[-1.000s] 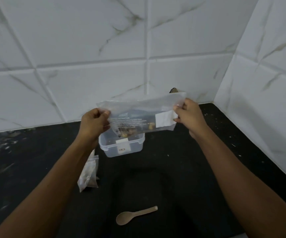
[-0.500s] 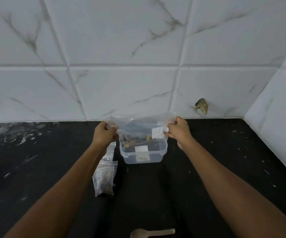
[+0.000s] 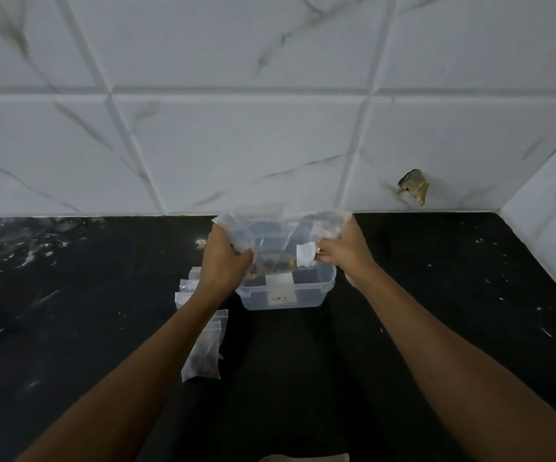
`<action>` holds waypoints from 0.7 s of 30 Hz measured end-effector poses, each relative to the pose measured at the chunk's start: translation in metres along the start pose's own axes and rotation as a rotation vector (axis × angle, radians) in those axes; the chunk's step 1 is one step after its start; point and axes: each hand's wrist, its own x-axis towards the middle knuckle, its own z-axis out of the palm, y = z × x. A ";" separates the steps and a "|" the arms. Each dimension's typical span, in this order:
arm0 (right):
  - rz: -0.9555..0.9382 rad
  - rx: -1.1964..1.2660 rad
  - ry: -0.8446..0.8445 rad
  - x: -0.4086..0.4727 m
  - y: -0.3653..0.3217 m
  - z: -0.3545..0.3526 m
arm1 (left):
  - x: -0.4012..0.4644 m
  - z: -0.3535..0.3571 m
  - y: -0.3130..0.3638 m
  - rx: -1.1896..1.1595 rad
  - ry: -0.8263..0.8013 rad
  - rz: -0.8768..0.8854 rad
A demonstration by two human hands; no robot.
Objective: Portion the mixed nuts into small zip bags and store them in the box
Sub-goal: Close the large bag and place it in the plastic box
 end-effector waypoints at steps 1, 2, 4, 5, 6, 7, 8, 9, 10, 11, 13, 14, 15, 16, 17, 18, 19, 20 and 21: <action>-0.037 -0.039 0.029 -0.002 -0.003 0.002 | -0.001 0.003 -0.002 0.056 0.019 0.026; -0.088 -0.102 0.074 -0.004 -0.004 0.004 | -0.001 0.006 -0.004 0.105 0.048 0.046; -0.199 -0.219 0.176 -0.009 -0.006 0.005 | 0.000 0.007 -0.005 0.110 0.108 0.041; -0.237 -0.245 0.219 -0.012 -0.006 0.005 | 0.002 0.005 -0.005 0.073 0.117 0.015; -0.257 -0.247 0.249 -0.013 -0.005 0.004 | 0.005 0.002 -0.006 0.028 0.120 -0.010; -0.261 -0.232 0.266 -0.012 -0.003 0.003 | 0.009 -0.001 -0.007 -0.024 0.117 -0.027; -0.250 -0.210 0.269 -0.011 -0.003 0.002 | 0.012 -0.003 -0.008 -0.091 0.112 -0.032; -0.225 -0.196 0.259 -0.009 -0.001 0.001 | 0.014 -0.005 -0.008 -0.162 0.101 -0.034; -0.195 -0.183 0.235 -0.006 0.001 0.001 | 0.015 -0.005 -0.008 -0.235 0.084 -0.038; -0.159 -0.188 0.201 -0.003 0.003 0.000 | 0.015 -0.006 -0.009 -0.276 0.061 -0.042; -0.086 -0.223 0.111 0.001 0.008 -0.004 | 0.014 -0.004 -0.013 -0.264 0.004 -0.059; -0.057 -0.216 0.061 0.002 0.011 -0.006 | 0.014 -0.003 -0.015 -0.233 -0.026 -0.079; -0.028 -0.190 0.016 0.002 0.013 -0.009 | 0.015 -0.003 -0.016 -0.207 -0.054 -0.099; -0.003 -0.147 -0.019 0.002 0.014 -0.012 | 0.017 -0.004 -0.017 -0.200 -0.077 -0.114; 0.028 -0.106 -0.042 0.002 0.014 -0.015 | 0.018 -0.006 -0.015 -0.196 -0.102 -0.116; 0.054 -0.059 -0.060 0.002 0.014 -0.018 | 0.020 -0.009 -0.016 -0.210 -0.125 -0.101; 0.074 -0.016 -0.065 0.003 0.014 -0.019 | 0.022 -0.011 -0.015 -0.229 -0.147 -0.093; 0.083 0.023 -0.052 0.004 0.013 -0.021 | 0.024 -0.011 -0.017 -0.265 -0.138 -0.090; 0.082 0.037 -0.020 0.003 0.011 -0.021 | 0.023 -0.013 -0.015 -0.266 -0.100 -0.093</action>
